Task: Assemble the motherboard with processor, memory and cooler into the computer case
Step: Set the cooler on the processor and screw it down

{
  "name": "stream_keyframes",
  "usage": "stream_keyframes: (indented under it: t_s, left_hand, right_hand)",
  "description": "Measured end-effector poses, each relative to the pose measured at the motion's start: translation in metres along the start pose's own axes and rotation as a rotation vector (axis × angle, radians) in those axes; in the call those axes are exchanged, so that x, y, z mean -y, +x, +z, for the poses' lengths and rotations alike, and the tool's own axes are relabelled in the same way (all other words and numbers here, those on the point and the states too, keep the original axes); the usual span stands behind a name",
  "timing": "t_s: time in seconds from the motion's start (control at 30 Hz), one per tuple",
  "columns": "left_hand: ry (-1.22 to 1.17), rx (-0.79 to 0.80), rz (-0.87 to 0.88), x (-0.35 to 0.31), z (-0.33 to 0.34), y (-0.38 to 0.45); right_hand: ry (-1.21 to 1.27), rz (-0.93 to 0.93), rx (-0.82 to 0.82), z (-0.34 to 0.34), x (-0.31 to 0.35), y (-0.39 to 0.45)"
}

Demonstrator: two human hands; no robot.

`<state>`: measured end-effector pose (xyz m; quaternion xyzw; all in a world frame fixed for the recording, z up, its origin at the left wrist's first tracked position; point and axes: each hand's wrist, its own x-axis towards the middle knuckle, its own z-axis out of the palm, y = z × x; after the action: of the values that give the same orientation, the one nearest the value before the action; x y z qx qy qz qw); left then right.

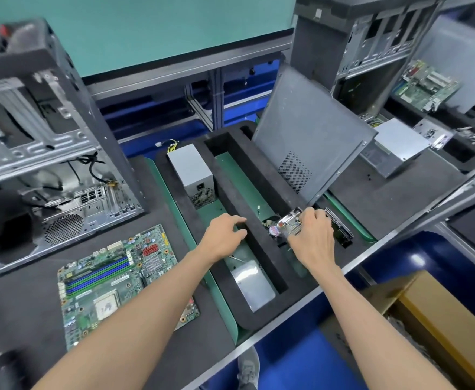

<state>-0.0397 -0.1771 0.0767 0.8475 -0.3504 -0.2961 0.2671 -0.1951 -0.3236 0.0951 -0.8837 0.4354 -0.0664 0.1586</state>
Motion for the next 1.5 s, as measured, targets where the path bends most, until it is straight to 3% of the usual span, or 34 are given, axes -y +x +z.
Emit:
stream_keyframes:
  t_s: [0.1,0.3,0.43,0.57,0.67,0.73,0.87,0.93,1.03,1.13,1.3,1.5]
  left_hand:
    - [-0.186,-0.034,-0.025,-0.001,-0.012,-0.008]
    - [-0.892,-0.042,-0.235,0.011,-0.052,-0.03]
    - [-1.113,-0.108,-0.264,0.045,-0.08,-0.056]
    - [-1.275,-0.288,-0.254,0.081,-0.104,-0.083]
    - [-1.364,-0.384,-0.252,0.108,-0.113,-0.108]
    - [-1.466,-0.408,-0.219,0.126,-0.117,-0.124]
    - [-1.678,-0.377,-0.189,0.158,-0.128,-0.16]
    - [-1.687,-0.337,-0.199,0.175,-0.135,-0.176]
    - [-1.641,-0.211,-0.194,0.184,-0.143,-0.189]
    - [-1.622,-0.108,-0.195,0.188,-0.15,-0.194]
    - [-1.542,-0.068,-0.163,0.194,-0.159,-0.198]
    - [-1.284,-0.478,-0.352,0.211,-0.167,-0.198]
  right_hand:
    - [0.067,-0.093,-0.036,-0.006,0.033,-0.002]
    - [0.166,-0.287,-0.07,0.008,0.122,-0.019]
    - [0.222,-0.405,-0.084,0.022,0.179,-0.037]
    - [0.227,-0.57,-0.099,0.035,0.234,-0.066]
    - [0.231,-0.669,-0.025,0.04,0.262,-0.084]
    - [0.293,-0.735,0.109,0.041,0.275,-0.091]
    - [0.505,-0.831,0.332,0.03,0.286,-0.092]
    - [0.469,-0.873,0.425,0.027,0.289,-0.086]
    - [0.279,-0.873,0.707,0.031,0.295,-0.083]
    - [0.329,-0.848,0.855,0.045,0.305,-0.088]
    - [0.36,-0.888,0.673,0.061,0.31,-0.093]
    - [0.334,-0.888,0.425,0.068,0.308,-0.095]
